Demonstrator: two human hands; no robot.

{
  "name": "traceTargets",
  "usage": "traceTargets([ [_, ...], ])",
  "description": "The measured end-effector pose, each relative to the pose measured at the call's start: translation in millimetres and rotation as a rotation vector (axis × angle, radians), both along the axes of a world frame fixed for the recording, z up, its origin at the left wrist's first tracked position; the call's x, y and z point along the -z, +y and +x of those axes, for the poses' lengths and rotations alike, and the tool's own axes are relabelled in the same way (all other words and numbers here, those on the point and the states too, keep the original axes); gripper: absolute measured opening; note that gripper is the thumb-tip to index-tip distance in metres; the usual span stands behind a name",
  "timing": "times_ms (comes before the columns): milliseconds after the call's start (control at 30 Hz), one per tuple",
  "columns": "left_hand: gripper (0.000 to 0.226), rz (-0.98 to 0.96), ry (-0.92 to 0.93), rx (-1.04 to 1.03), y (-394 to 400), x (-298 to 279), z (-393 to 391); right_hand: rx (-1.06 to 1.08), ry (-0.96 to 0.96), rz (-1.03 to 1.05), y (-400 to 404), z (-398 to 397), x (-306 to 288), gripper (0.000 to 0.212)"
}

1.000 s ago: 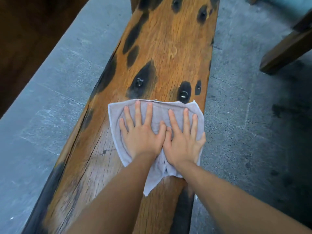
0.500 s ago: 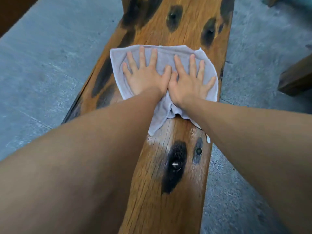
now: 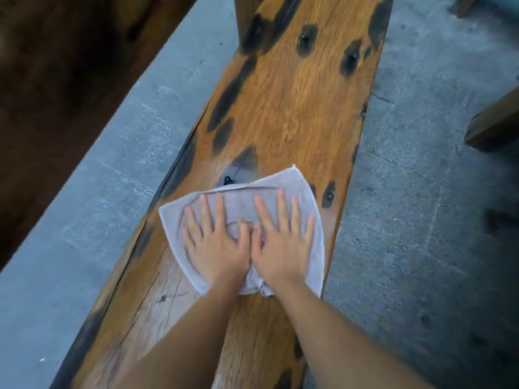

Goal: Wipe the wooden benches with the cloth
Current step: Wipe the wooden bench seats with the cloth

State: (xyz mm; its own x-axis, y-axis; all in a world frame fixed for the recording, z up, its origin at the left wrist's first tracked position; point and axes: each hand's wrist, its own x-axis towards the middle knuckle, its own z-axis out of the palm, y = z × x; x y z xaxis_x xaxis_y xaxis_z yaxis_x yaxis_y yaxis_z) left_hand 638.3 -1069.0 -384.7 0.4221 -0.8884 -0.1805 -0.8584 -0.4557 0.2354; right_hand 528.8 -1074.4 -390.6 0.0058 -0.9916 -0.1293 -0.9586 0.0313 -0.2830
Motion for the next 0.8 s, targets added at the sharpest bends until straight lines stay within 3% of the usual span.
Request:
traceTargets([
  [133, 0.074, 0.051, -0.038, -0.047, 62.6, 4.0, 20.7, -0.064, 0.004, -0.020, 46.3, 18.9, 5.4, 0.059],
  [300, 0.077, 0.053, -0.047, -0.085, 20.3, 7.4, 20.8, -0.152, 0.047, -0.008, 4.6, 13.2, 6.4, 0.059],
  [567, 0.071, -0.018, -0.019, 0.035, -142.2, 13.6, 41.3, -0.065, 0.014, -0.001, -146.3, 29.6, 6.2, 0.055],
  [800, 0.060, -0.045, 0.080, 0.059, -334.4, 15.3, 47.7, -0.068, 0.002, 0.018, -341.5, 41.1, 7.2, 0.059],
])
